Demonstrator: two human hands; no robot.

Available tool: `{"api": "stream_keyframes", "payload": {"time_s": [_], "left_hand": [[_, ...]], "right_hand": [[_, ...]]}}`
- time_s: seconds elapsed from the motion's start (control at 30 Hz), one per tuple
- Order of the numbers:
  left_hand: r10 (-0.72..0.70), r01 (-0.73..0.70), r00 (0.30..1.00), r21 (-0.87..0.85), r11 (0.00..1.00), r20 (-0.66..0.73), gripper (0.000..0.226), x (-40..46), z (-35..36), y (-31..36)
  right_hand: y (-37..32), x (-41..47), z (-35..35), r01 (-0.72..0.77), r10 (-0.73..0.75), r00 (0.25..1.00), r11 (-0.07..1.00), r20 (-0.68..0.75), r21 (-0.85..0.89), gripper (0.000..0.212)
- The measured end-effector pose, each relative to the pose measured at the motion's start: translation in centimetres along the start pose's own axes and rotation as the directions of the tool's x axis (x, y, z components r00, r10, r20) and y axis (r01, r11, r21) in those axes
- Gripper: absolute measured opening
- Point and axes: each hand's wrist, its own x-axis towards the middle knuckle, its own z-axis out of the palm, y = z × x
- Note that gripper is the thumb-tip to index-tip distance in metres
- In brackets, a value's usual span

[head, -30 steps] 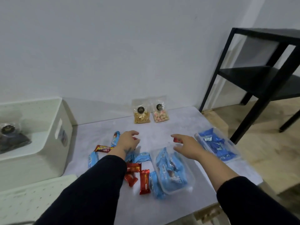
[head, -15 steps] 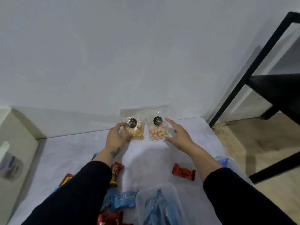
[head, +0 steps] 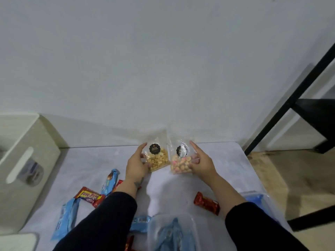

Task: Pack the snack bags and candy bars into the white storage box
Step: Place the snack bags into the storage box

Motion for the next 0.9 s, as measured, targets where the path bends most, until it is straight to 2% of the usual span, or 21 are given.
{"api": "stream_keyframes", "payload": {"time_s": [0.2,0.43,0.67,0.9], "left_hand": [[0.035,-0.036,0.998,-0.017,0.999,-0.053,0.078,-3.9,-2.5,1.3],[0.099,-0.105,0.968,-0.013,0.994,-0.233,0.08,-9.7,-10.2,3.1],[0.134,-0.175,0.89,-0.053,0.983,-0.436,0.08,-14.6,-21.8,3.7],[0.12,-0.175,0.819,-0.045,0.983,-0.561,0.081,-16.1,-34.0,1.6]], "right_hand": [[-3.2,-3.3,-0.7,0.023,-0.023,1.0,0.999,-0.003,0.035,0.082],[-9.2,-6.5,0.5,0.192,-0.19,0.978,0.981,0.081,-0.013,0.083],[-17.9,-9.3,6.4,0.369,-0.363,0.91,0.929,0.202,0.008,0.083],[-27.0,-11.7,14.9,0.493,-0.488,0.843,0.869,0.227,0.037,0.084]]}}
